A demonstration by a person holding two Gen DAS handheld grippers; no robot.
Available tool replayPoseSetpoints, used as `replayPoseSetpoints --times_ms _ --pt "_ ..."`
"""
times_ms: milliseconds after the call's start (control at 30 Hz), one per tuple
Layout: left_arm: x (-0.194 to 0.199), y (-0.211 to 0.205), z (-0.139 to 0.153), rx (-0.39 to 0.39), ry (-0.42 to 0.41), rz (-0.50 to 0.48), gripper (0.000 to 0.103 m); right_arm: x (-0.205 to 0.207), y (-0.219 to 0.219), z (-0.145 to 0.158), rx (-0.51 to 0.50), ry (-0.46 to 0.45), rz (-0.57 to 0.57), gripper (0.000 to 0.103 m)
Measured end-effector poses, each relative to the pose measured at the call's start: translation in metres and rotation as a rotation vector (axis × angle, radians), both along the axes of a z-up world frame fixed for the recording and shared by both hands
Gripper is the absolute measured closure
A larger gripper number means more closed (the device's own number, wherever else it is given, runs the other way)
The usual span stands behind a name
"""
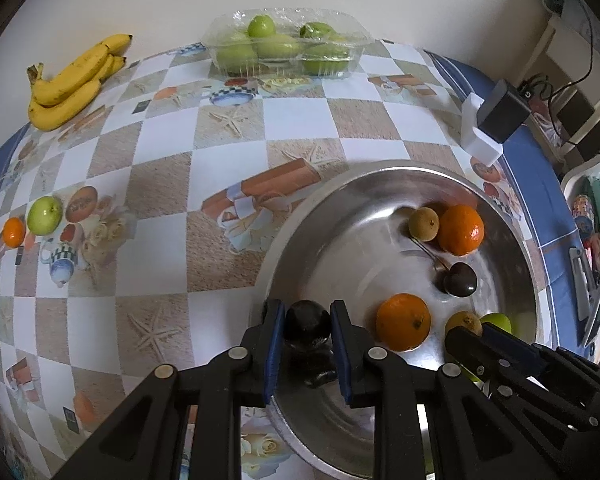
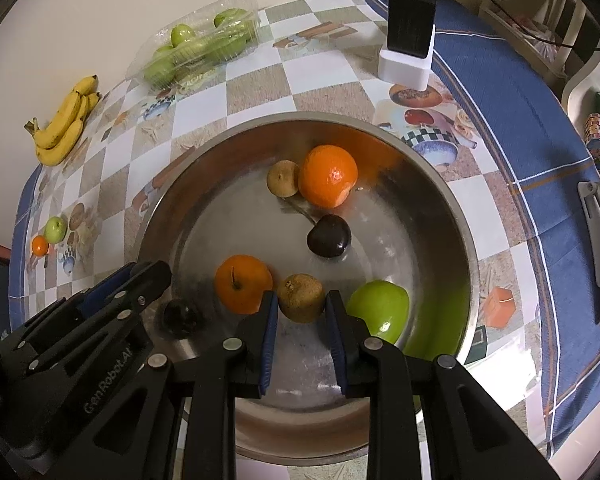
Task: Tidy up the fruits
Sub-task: 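Open both grippers to drop the brown fruit and plum into the bowl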
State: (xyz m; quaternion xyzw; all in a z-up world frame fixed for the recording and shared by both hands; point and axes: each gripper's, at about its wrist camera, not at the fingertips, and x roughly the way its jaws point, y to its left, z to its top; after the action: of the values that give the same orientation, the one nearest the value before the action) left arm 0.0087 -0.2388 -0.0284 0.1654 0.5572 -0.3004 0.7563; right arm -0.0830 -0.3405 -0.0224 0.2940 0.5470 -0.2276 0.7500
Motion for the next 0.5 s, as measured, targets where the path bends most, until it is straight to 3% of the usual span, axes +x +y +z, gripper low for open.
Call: replayPoseSetpoints --times_ms 500 --pt "0.0018 0.0006 0.0036 -0.017 0.033 0.003 0.076 0.0051 0.0046 0.0027 -0.005 0.004 0.022 0.077"
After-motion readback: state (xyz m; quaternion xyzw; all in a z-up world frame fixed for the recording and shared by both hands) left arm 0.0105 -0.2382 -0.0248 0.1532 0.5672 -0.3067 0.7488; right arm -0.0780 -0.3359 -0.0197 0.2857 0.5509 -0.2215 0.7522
